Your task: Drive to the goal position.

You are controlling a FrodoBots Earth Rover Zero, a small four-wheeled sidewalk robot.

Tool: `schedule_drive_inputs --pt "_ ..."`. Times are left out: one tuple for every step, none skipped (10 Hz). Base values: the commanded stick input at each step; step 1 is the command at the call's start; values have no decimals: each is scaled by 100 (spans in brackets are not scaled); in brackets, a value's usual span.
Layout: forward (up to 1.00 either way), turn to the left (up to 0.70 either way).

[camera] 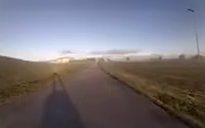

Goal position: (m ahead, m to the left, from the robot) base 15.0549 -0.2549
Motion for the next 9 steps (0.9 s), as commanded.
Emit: schedule_drive_inputs --pt "70 0" --pt "70 0" --pt "70 0" --pt "70 0" --pt "70 0" --pt "70 0" --pt "70 0" --pt "70 35" --pt "70 35"
